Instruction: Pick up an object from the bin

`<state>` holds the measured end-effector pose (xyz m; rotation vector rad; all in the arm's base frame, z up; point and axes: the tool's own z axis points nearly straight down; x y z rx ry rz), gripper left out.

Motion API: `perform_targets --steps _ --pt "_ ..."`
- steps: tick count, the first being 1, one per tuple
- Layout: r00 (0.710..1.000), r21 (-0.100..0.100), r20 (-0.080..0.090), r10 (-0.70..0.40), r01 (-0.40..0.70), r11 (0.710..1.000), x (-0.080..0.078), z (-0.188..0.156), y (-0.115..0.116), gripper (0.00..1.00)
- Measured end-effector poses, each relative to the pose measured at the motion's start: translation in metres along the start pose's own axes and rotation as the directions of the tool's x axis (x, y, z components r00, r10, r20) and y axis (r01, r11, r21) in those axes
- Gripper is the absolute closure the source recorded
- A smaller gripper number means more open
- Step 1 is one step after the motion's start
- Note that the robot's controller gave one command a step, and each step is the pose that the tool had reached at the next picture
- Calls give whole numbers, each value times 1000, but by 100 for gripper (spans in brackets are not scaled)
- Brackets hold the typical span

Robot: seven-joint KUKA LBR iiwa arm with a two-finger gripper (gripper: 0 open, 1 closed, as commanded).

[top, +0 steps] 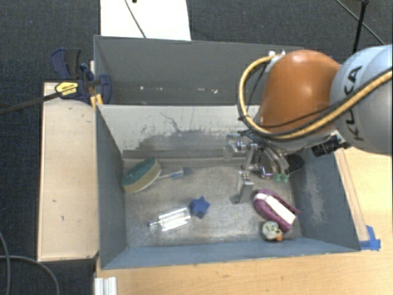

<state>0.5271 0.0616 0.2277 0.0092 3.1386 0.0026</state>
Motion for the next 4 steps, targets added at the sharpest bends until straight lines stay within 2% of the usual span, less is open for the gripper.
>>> perform_targets --steps 1,2,3,4 --pt "1000 0 0 1 -1 1000 0 0 0 100" --pt "1000 0 0 2 -2 1000 0 0 0 0" --pt "986 2 -8 166 -166 986 11 105 65 0" --pt "997 2 -7 75 -75 997 35 160 89 0"
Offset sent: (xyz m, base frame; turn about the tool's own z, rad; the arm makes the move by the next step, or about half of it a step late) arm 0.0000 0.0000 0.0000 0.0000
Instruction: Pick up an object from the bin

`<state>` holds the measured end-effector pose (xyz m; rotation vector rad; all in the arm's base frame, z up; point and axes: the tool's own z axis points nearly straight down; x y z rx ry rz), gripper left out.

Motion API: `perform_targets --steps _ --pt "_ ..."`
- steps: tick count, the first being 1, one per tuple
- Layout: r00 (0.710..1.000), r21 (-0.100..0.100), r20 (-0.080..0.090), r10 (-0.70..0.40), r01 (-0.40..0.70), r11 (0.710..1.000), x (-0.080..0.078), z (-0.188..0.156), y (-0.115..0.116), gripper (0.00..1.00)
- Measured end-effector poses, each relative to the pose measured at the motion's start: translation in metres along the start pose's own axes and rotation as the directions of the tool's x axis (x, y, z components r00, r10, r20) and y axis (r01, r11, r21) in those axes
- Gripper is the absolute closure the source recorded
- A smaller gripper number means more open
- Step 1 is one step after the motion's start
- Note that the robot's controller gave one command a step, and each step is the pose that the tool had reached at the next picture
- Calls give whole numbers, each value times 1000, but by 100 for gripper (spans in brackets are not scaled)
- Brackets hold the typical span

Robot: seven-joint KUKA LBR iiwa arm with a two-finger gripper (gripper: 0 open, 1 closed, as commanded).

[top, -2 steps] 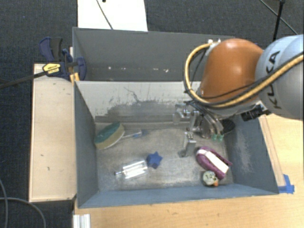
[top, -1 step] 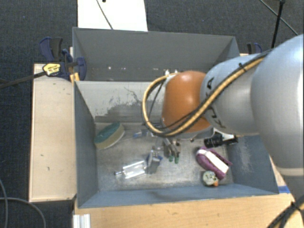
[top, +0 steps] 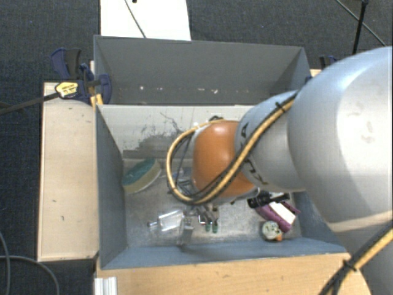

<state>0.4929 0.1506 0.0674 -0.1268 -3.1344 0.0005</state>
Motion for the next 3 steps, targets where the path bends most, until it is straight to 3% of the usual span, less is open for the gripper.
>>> perform_targets --steps 1,2,3 --pt "1000 -2 6 7 -7 1000 -2 -3 -1 100" --pt "1000 -5 15 -13 13 1000 -13 -110 19 100" --pt "999 -5 15 -51 51 999 -12 -206 26 100"
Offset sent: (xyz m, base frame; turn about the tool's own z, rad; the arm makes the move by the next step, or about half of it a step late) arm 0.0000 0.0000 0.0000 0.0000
